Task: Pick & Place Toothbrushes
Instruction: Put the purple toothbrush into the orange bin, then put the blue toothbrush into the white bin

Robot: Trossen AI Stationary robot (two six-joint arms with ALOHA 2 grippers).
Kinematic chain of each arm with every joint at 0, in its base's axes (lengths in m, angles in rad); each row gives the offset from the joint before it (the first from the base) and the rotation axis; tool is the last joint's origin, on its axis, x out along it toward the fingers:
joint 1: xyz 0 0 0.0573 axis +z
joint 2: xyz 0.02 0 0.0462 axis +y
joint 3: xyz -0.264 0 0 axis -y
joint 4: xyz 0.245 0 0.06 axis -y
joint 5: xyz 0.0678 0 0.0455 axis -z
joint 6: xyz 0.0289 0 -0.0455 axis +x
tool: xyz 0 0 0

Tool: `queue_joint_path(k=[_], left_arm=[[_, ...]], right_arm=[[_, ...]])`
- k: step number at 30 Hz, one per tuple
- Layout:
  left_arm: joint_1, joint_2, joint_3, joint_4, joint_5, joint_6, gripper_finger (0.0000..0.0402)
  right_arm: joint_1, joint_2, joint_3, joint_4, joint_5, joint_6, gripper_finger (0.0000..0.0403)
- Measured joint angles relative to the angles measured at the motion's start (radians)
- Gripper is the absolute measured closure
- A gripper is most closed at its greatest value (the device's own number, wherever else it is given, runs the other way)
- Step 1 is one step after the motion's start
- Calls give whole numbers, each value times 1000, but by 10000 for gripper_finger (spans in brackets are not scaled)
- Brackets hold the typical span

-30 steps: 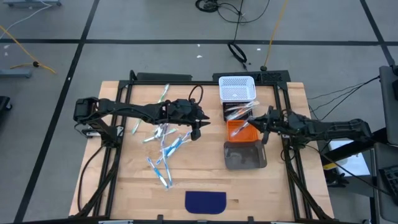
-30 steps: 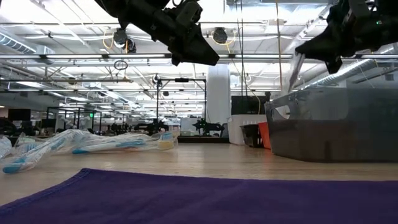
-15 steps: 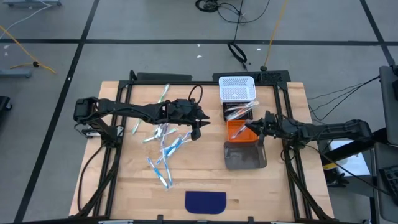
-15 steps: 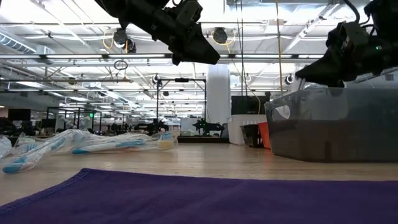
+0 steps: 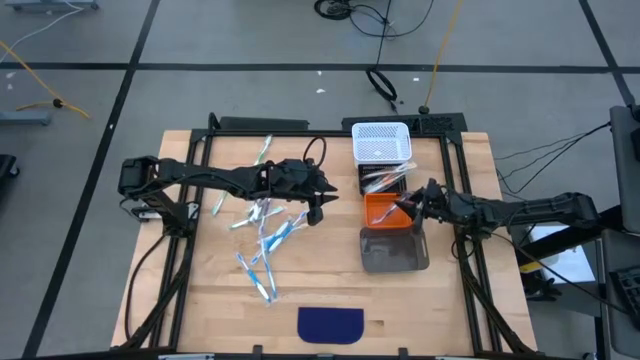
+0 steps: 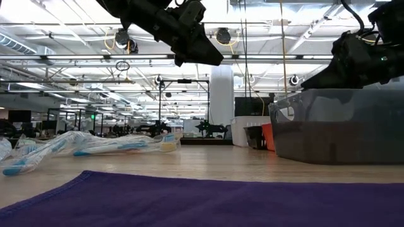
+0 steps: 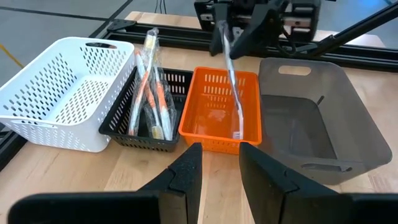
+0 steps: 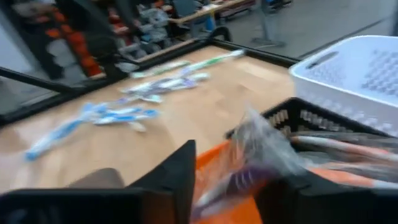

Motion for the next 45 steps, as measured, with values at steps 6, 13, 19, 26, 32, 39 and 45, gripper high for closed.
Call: queue_joint_path(k=[6,13,19,26,32,39,45], left_arm=[[0,0,0,-2,0,-1,293],[0,0,0,-3,0,-2,293],[0,0,0,-12,0,-2,293],[0,0,0,-135,1,-24,293],[-1,0,0,-368,1,-93,293],[-27,9,-22,-487,1,-188,293],[-49,32,-54,-502,-61,-225,293]], right_arm=[[-2,-4,0,17,78,-82,215],[-8,-25,18,27,75,-140,200],[-8,-46,79,30,99,-245,206],[-4,-52,125,28,83,-242,205],[-3,-26,125,9,-26,-170,204],[2,35,125,46,-40,-165,204],[2,83,125,103,-69,-165,204]])
